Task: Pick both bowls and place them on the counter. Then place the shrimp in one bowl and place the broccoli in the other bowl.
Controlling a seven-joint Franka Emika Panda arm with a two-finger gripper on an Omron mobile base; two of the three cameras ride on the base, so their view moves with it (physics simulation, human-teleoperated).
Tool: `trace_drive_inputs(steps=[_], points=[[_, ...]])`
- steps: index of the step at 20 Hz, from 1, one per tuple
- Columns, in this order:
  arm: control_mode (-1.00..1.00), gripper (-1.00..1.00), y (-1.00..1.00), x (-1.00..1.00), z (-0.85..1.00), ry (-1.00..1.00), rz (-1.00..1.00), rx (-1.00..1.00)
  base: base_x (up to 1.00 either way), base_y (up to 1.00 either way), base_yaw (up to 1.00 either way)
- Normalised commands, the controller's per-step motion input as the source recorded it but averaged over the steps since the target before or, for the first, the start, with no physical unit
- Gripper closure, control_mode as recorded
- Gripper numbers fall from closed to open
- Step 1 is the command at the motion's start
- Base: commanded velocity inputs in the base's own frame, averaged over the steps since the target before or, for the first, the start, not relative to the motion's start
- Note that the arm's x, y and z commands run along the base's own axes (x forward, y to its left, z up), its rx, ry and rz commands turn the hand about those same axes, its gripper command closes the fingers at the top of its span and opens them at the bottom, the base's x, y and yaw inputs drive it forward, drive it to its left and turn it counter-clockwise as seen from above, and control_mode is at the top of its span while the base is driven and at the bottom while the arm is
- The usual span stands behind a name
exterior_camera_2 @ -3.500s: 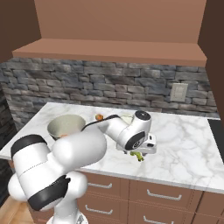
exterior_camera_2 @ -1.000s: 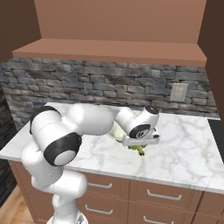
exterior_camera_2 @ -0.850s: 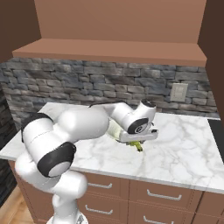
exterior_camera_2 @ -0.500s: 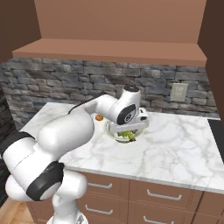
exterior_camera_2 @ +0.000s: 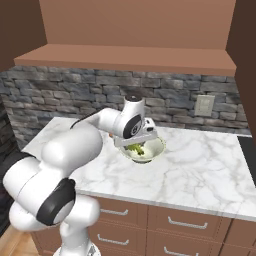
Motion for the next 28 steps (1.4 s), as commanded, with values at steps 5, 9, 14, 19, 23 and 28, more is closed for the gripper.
trace_drive_inputs(steps=[5, 9, 14, 19, 23, 28], points=[[-1.00, 1.00, 0.03, 0.50, -0.22, 0.14, 0.02, 0.00, 0.00, 0.00, 0.00], [-1.00, 1.00, -0.01, 0.43, -0.46, 0.16, 0.00, 0.00, 0.00, 0.00, 0.00], [-1.00, 1.00, -0.07, 0.27, -0.23, 0.09, 0.02, 0.02, 0.00, 0.00, 0.00], [-1.00, -1.00, -0.06, 0.16, -0.02, 0.00, 0.04, 0.08, 0.00, 0.00, 0.00], [-1.00, -1.00, 0.00, 0.29, -0.07, 0.00, 0.06, 0.08, 0.00, 0.00, 0.00], [-1.00, -1.00, 0.00, 0.23, -0.01, 0.00, 0.07, 0.07, 0.00, 0.00, 0.00]])
